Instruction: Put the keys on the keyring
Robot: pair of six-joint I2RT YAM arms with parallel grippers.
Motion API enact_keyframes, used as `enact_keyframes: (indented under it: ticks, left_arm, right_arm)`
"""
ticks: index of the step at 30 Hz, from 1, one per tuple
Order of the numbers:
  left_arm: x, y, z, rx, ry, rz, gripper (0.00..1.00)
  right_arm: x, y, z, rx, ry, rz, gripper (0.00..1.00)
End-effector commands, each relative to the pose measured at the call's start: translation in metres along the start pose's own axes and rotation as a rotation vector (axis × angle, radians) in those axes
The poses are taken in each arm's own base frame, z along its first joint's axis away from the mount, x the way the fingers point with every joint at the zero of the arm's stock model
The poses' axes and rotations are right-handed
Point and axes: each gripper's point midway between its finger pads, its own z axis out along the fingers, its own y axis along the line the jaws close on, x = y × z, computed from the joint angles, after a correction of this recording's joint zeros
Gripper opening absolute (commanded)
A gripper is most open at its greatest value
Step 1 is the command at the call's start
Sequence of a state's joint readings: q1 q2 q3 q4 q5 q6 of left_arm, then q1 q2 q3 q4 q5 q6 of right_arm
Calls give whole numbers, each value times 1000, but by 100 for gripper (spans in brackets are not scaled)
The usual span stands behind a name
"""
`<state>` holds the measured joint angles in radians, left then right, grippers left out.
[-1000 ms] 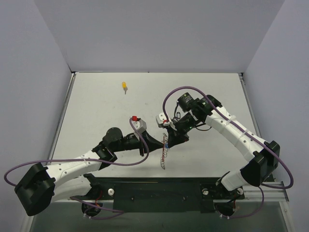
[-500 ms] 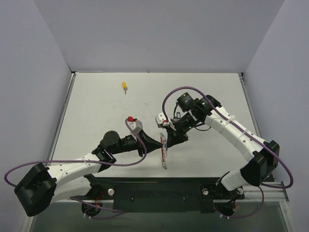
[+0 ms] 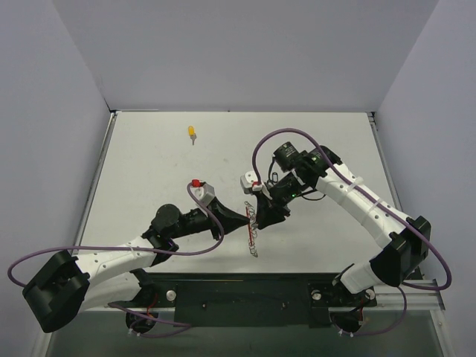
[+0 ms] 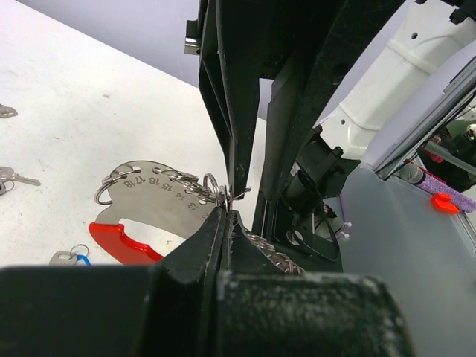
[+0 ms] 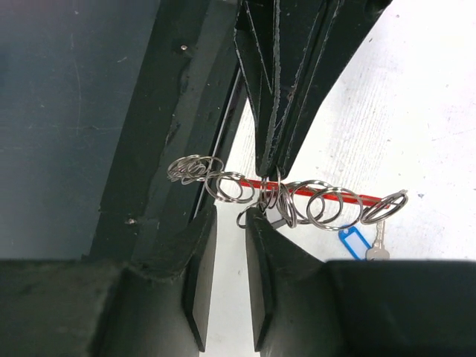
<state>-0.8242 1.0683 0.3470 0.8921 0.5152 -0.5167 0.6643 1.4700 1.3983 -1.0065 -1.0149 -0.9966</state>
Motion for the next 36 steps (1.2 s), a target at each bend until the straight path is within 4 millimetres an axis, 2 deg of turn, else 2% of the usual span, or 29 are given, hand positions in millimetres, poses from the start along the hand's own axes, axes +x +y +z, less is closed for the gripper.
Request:
enact_keyframes:
  ticks: [1, 8, 10, 14, 17, 19, 36]
  left_arm:
    - [-34, -8, 3, 27, -119, 75, 0]
    - [-31, -7, 3, 32, -99, 84, 0]
    - [-30, -8, 3, 41, -92, 86, 0]
    - [-25, -12, 6, 74, -64, 85, 0]
    - [-23, -14, 8, 95, -45, 87, 0]
    - [-22, -12, 9, 90, -41, 87, 0]
    - [-23, -7, 10, 56, -58, 87, 0]
  right_arm:
    - [2, 21, -7, -65, -41, 85, 21]
    - [-2, 20, -17, -47, -80, 103, 45]
    - [-3, 19, -18, -42, -87, 106, 45]
    - [-6, 14, -20, -28, -104, 132, 42]
    - [-7, 9, -17, -17, -119, 191, 30]
    - [-8, 7, -15, -13, -129, 202, 26]
    - [-5, -10, 2, 28, -100, 284, 24]
